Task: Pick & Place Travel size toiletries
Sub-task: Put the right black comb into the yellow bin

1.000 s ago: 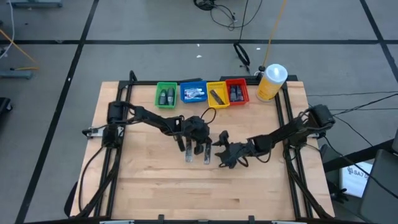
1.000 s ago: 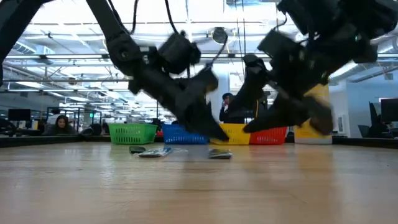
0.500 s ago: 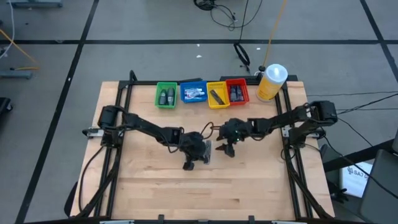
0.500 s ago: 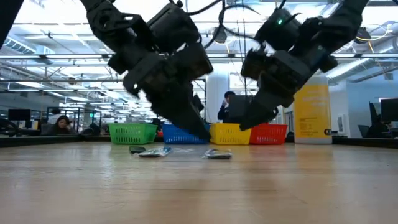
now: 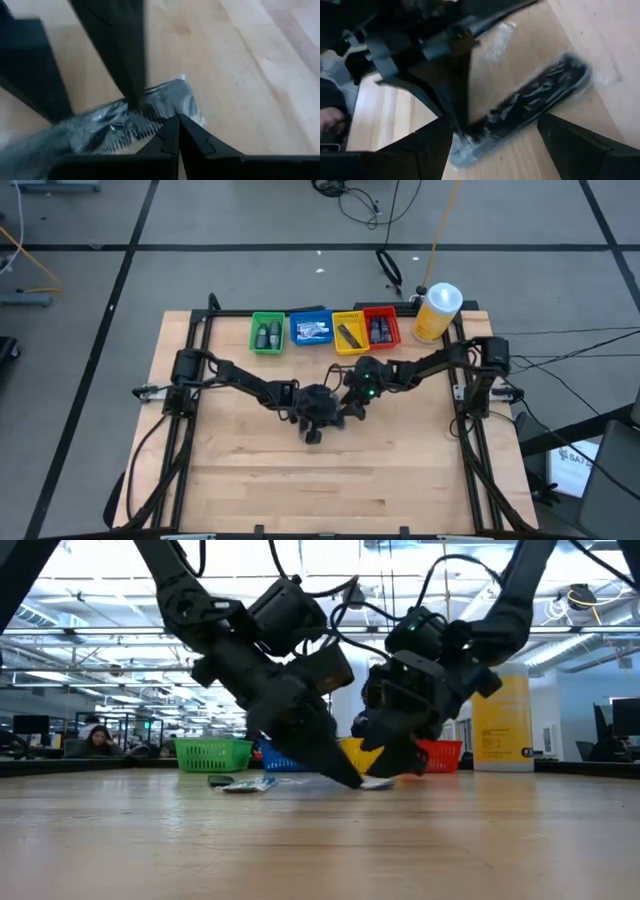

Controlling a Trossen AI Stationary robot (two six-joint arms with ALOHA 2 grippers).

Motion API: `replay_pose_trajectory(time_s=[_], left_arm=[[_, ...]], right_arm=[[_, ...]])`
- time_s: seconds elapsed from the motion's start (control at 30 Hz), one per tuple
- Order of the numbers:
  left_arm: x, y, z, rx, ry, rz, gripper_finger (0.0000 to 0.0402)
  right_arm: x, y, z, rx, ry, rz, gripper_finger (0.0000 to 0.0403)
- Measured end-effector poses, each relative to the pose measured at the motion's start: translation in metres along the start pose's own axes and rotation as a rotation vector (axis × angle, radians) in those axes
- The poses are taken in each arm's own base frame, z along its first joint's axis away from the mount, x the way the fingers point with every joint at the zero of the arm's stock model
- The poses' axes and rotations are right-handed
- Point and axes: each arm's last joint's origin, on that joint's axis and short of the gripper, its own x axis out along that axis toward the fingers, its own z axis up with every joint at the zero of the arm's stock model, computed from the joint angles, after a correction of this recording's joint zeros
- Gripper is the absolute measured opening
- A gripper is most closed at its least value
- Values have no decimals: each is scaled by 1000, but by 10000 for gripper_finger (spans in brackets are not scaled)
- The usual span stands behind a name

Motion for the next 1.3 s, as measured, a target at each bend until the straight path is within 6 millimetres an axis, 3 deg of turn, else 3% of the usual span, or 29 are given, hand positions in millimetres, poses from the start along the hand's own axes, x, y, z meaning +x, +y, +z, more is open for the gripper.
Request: replay_pose_trajectory(time_s=[0.3, 0.6, 0.8, 1.1, 1.3], left_arm=[[7, 19, -4, 10, -54, 38, 8], [7, 21, -4, 14, -57, 91, 13], [7, 21, -4, 17, -55, 94, 3], [7, 20, -6, 9, -38, 87, 15], [2, 17, -4, 4, -16, 32, 3]], right_arm=[[5, 1, 4, -11, 4, 9, 286], [11, 11, -2, -157, 33, 22, 257], [13, 14, -7, -189, 51, -31, 207], [10, 14, -10, -200, 81, -73, 97], [-6, 18, -15, -202, 77, -107, 49]])
